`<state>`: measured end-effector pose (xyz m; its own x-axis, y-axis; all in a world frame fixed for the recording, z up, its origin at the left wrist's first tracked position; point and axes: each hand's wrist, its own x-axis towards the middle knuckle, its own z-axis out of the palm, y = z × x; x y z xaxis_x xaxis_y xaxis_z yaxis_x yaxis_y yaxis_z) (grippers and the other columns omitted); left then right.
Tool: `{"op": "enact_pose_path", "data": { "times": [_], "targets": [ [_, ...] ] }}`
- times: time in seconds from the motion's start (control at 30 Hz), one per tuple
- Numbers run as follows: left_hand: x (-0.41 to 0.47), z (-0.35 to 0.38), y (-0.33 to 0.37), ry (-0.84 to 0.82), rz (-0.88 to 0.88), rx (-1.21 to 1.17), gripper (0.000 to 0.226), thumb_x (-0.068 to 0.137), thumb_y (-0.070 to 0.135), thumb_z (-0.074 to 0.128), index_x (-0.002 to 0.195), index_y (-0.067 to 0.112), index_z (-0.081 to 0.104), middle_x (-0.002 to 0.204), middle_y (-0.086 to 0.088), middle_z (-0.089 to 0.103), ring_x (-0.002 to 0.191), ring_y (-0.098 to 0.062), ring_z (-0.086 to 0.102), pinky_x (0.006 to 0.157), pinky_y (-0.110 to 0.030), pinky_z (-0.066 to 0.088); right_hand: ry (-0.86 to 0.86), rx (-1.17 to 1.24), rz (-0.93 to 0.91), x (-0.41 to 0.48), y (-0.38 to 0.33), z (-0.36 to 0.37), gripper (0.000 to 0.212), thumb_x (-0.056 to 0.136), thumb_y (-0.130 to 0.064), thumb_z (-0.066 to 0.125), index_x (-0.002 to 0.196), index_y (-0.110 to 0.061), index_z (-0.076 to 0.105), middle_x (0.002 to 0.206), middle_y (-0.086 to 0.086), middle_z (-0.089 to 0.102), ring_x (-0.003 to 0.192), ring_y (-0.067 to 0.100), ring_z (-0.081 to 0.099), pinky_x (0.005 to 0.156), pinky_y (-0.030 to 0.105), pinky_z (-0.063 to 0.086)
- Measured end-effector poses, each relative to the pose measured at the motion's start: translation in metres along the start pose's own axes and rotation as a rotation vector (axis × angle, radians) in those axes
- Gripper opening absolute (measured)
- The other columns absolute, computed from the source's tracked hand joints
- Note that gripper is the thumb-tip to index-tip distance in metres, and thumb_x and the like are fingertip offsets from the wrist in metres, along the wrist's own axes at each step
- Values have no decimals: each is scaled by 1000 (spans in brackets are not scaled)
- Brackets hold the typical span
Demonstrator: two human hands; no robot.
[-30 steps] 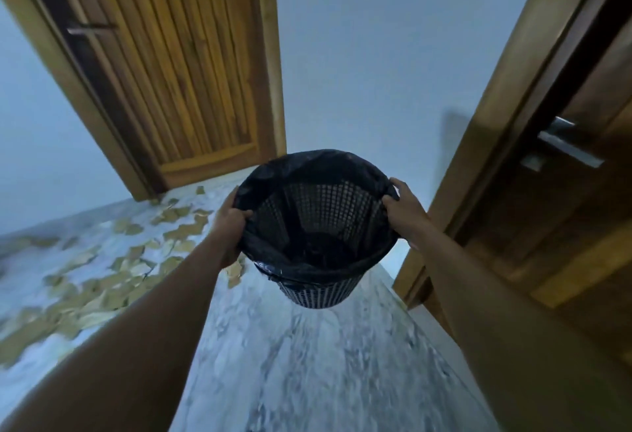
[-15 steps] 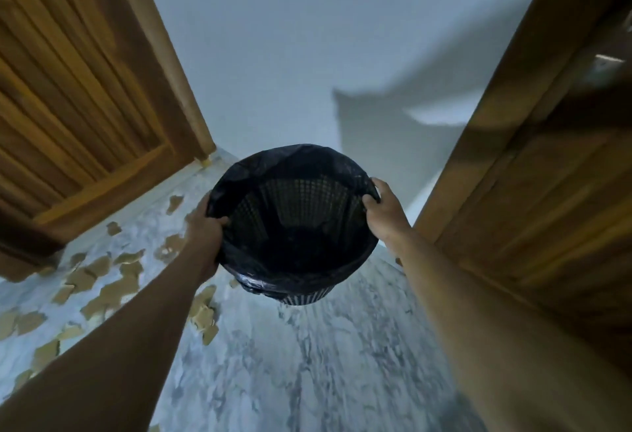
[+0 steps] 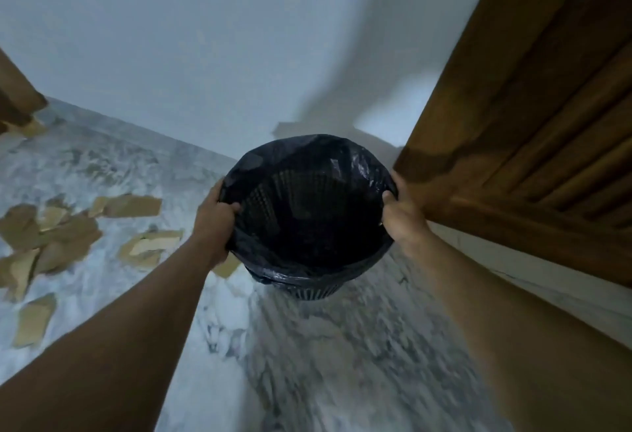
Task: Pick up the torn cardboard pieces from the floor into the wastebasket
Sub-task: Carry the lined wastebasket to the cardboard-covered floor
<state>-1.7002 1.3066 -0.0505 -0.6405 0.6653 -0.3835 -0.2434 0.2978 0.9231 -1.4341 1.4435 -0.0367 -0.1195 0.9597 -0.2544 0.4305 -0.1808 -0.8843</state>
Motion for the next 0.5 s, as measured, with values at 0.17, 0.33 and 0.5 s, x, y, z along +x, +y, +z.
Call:
{"op": "enact_pose_path", "data": {
  "times": [0.17, 0.33, 0.5],
  "targets": [
    [64, 29, -86, -74, 8, -21, 69, 89, -15, 37, 124, 38, 64, 118, -3, 70, 107, -29, 66, 84, -41, 60, 122, -36, -16, 36, 85, 28, 48, 109, -18, 37, 156, -30, 32, 161, 2, 31, 140, 25, 39, 109, 27, 32],
    [94, 52, -119, -202, 59, -36, 60, 89, -11, 39, 109, 40, 65, 112, -1, 72, 100, -26, 69, 71, -37, 60, 180, -23, -39, 48, 132, 31, 51, 109, -21, 38, 158, -27, 28, 162, 2, 31, 145, 26, 34, 119, 35, 27],
    [96, 44, -108, -274, 49, 64, 28, 93, 14, 54, 100, 39, 64, 106, -2, 74, 96, -32, 69, 85, -57, 57, 155, -170, 1, 44, 119, 31, 66, 107, -40, 42, 162, -24, 9, 166, 7, 20, 149, 34, 25, 119, 41, 25]
  ]
}}
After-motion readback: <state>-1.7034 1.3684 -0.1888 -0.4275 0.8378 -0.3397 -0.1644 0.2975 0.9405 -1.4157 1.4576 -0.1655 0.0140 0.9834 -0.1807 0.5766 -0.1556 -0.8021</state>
